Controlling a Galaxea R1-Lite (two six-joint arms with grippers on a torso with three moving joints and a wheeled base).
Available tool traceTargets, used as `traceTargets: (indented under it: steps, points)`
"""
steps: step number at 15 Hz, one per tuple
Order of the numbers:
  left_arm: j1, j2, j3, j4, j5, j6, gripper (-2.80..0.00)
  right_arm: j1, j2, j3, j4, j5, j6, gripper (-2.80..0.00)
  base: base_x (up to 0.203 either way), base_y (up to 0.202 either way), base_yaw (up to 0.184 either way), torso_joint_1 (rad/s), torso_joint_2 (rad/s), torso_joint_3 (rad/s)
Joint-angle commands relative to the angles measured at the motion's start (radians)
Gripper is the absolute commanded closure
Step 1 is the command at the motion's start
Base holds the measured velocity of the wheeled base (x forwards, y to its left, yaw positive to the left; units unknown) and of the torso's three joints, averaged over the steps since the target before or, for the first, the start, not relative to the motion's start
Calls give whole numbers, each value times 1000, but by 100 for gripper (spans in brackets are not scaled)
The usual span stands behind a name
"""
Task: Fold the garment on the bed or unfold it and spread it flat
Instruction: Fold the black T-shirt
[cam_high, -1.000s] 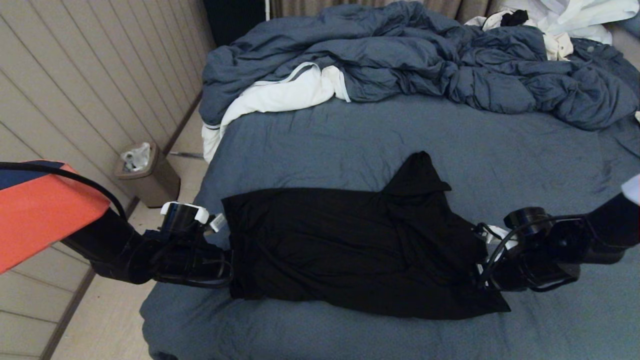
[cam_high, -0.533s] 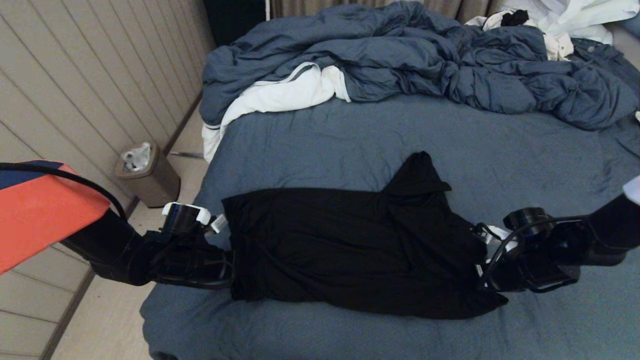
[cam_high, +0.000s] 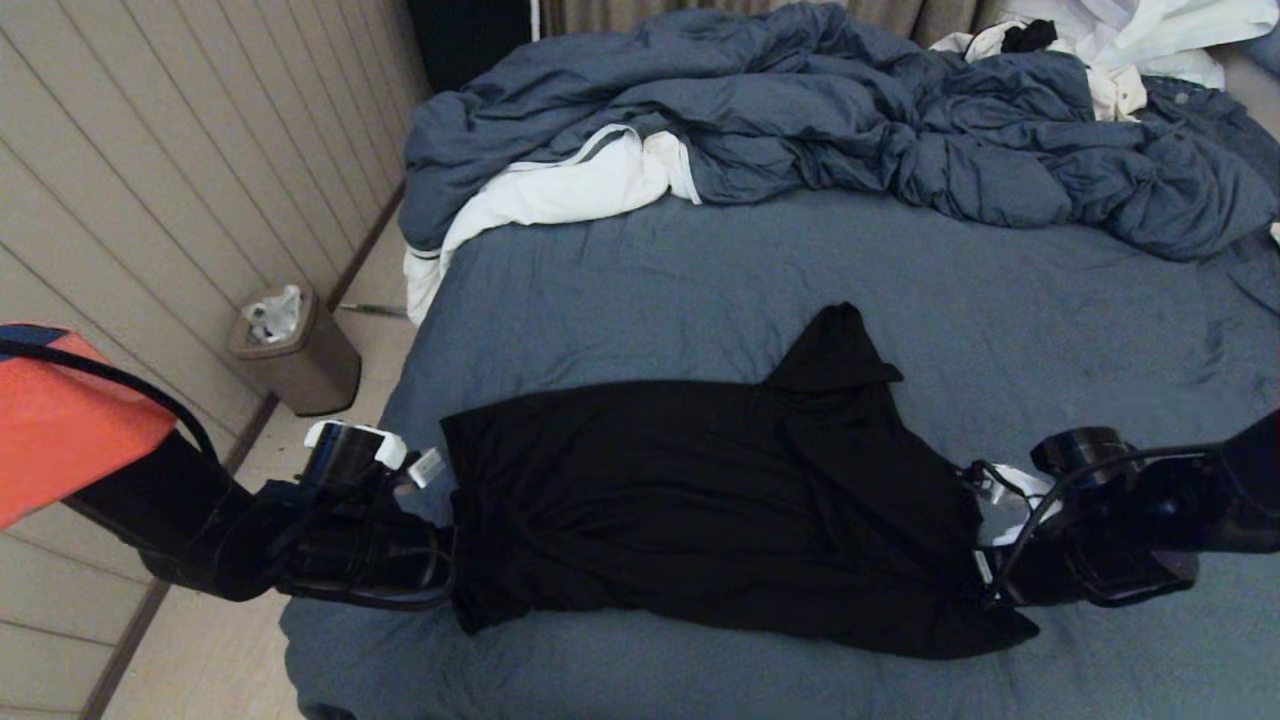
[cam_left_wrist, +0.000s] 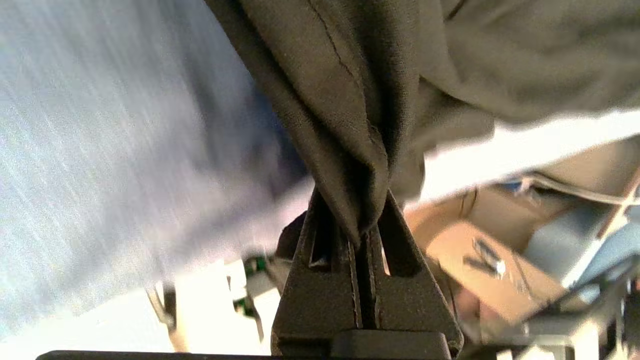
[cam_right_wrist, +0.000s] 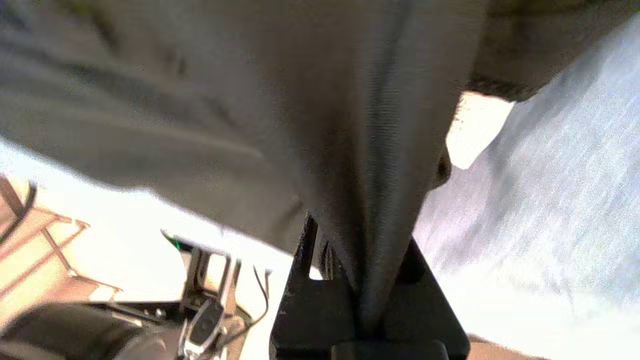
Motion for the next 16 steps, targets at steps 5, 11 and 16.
traceTargets:
  steps: [5,11,16]
  points:
    - [-28,-101,125,5,1,6,0,-16,-117,122,2,2,-70,0,0,0,0,0,0,0]
    - [-37,-121,141,76,0,61,0,-91,-167,154,31,2,-160,0,0,0,0,0,0,0]
    - [-36,-98,142,70,-2,59,0,-95,-124,157,29,2,-175,0,0,0,0,0,0,0]
